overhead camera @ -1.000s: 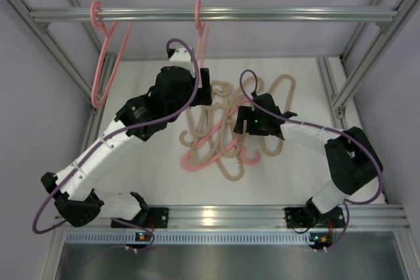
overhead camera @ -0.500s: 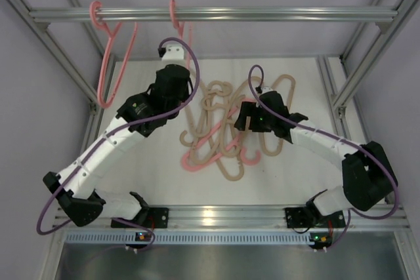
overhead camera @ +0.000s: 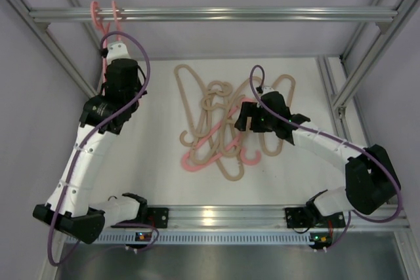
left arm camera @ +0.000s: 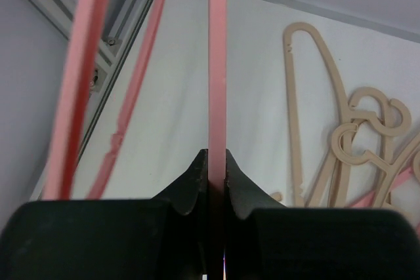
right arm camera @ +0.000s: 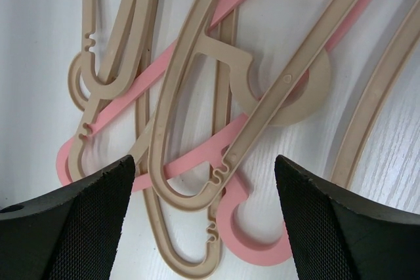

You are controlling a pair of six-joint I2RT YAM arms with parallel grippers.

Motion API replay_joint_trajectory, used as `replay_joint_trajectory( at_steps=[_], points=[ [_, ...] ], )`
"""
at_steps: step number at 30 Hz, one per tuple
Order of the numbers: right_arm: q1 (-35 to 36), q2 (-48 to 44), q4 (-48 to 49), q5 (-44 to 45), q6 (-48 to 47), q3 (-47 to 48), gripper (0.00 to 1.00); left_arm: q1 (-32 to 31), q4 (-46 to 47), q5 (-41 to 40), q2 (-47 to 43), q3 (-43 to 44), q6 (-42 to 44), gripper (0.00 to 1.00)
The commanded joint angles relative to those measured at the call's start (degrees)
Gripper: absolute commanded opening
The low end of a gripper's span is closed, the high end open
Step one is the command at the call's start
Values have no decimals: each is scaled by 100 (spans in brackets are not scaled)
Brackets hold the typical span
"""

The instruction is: Organize the hangers

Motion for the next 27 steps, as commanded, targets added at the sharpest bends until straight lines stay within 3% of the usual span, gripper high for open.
replay_joint_trajectory(
  at_steps=[1,8,9,10,13,16,23,27],
  points=[
    [77,-259,143,-45,-86,-60,84,308,-285,-58,-124,141,118,0],
    [68,-356,143,-28,-95,-121,85,888,-399,3,-62,212,320,4],
    [68,-356,143,-36,-95,-121,85,915,-417,47,-71,247,329,8],
    [77,-382,134,-37,-104,-130,85,924,-417,82,-97,273,329,23],
    [77,-409,143,-28,-121,-148,85,924,-426,372,-211,405,303,46],
    [77,-426,134,-37,-121,-148,85,924,-461,504,-343,624,285,64],
    [77,-453,134,-19,-130,-174,85,924,-540,442,-554,1143,469,87],
    [69,-435,134,7,-130,-156,86,924,-522,1030,-695,1415,628,91]
  ],
)
